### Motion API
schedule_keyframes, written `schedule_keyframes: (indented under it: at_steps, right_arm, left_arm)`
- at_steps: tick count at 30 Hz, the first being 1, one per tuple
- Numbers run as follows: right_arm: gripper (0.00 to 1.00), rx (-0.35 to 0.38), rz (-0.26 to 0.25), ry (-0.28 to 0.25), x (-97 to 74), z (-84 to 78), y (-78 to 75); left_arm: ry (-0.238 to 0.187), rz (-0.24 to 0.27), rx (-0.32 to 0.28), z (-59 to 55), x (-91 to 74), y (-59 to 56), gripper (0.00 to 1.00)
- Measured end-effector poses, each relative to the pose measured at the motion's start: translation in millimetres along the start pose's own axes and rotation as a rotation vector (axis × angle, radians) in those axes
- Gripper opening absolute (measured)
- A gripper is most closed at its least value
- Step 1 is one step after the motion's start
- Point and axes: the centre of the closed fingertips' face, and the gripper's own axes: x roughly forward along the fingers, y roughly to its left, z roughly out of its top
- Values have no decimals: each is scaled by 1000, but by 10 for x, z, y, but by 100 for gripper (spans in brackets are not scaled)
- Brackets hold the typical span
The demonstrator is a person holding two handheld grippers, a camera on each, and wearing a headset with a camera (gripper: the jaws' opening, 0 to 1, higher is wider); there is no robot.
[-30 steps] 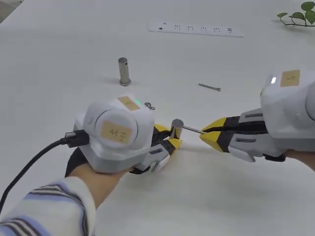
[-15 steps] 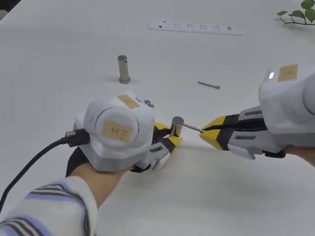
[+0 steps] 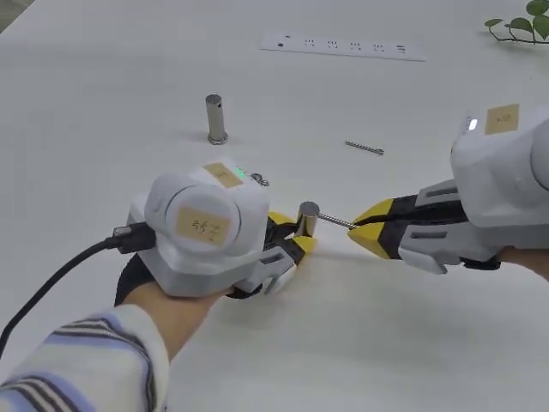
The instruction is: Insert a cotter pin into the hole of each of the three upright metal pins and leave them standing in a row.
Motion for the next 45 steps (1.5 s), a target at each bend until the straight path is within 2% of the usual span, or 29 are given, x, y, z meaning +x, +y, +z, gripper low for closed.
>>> schedule_keyframes:
  at_steps: [5,20,28,38,45]
  right_arm:
    - [2,-4,1,-8,9,-2,-20]
    - [3,-29,28,-37,35,-2,10]
    - [2,17,43,-39,19,25,28]
    - [2,-18,41,-46,3,10,50]
    - [2,-14,34,-51,-19,-12,42]
  left_arm:
    - [-5,-2,-15,4,7,5,10]
    - [-1,-22,-1,-6,-3,-2,10]
    - [1,-30,-7,-6,0,3,10]
    - [2,-42,-2,-10,1,-15,10]
    - [0,-44,-10,-14,-2,-15,10]
